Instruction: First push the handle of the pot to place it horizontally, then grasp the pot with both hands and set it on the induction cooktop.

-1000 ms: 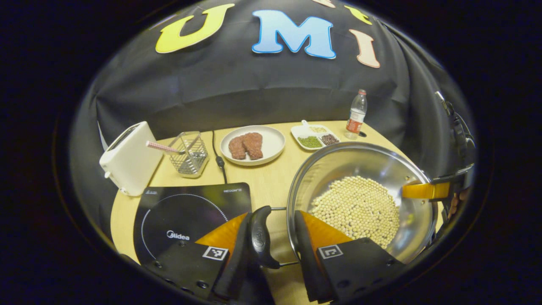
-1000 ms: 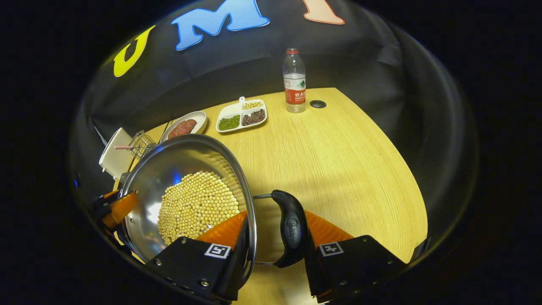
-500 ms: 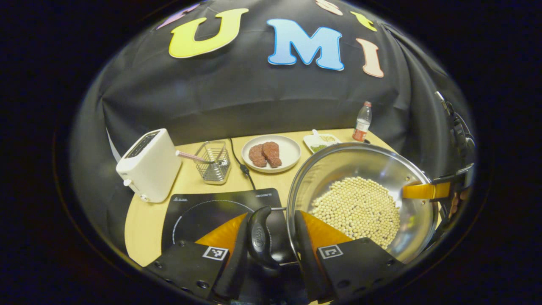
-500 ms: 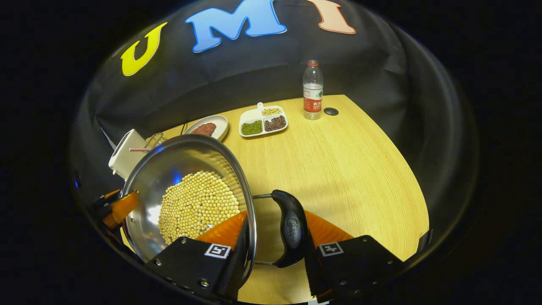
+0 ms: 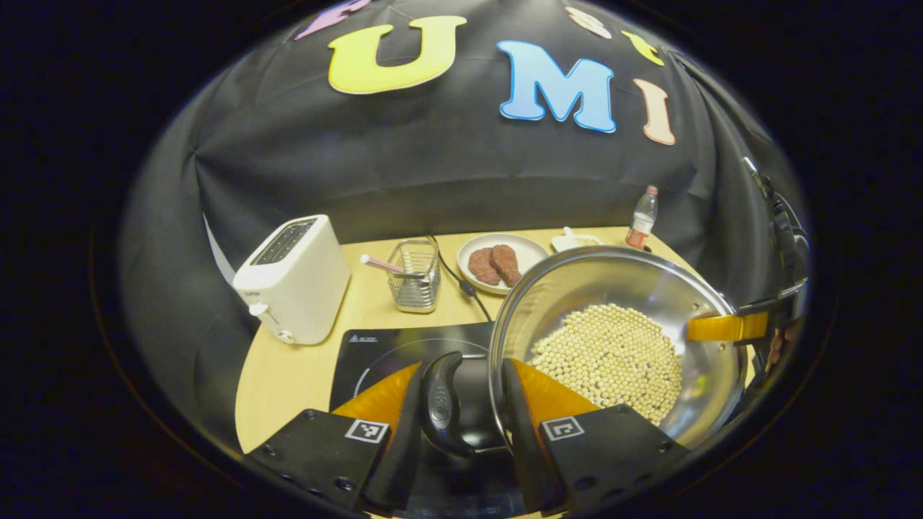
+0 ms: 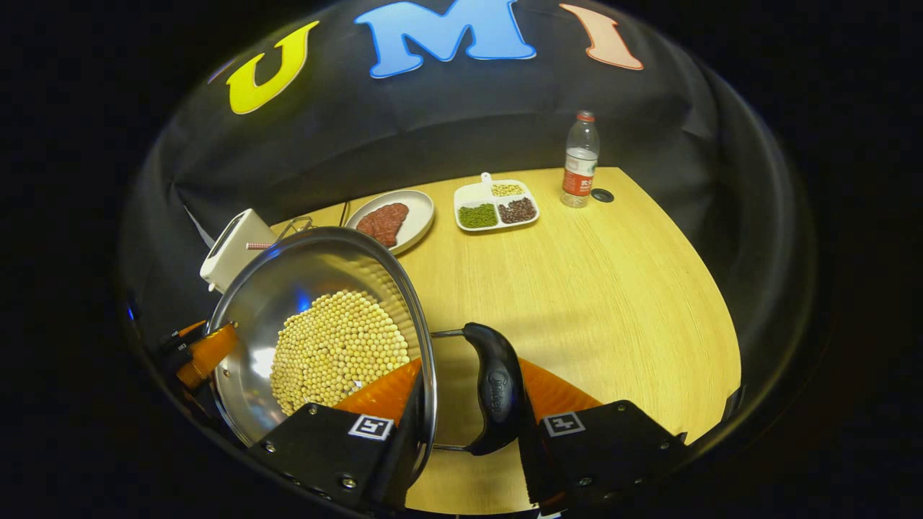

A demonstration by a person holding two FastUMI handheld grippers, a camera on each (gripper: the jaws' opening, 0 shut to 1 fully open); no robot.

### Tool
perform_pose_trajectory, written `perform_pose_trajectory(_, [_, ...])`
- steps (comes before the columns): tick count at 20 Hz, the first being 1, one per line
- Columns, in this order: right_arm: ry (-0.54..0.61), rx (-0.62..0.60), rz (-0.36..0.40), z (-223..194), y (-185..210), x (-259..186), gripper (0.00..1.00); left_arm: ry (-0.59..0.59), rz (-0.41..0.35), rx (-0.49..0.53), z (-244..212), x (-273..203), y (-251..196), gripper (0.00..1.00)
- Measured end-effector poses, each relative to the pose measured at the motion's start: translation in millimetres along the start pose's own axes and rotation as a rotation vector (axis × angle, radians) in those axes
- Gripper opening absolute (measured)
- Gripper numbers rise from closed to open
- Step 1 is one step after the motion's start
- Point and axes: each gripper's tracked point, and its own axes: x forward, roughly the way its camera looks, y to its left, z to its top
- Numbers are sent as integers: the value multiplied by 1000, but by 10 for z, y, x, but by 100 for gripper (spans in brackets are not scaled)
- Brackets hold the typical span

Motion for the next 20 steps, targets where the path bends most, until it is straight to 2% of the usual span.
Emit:
perform_pose_trajectory(1, [3, -7, 5, 0, 81, 14, 60, 1, 5, -5, -6, 1, 76, 60])
perform_pose_trajectory(2, [5, -11, 8, -5, 153, 22, 60, 3, 11, -12, -23, 8, 151, 63])
perform_pose_trajectory(3, [6, -12, 8, -9, 215, 49, 60, 4, 14, -16, -31, 15, 228, 60])
perform_pose_trajectory(20, [30, -42, 25, -140, 1179, 395, 61, 18, 40, -45, -202, 60, 1300, 60])
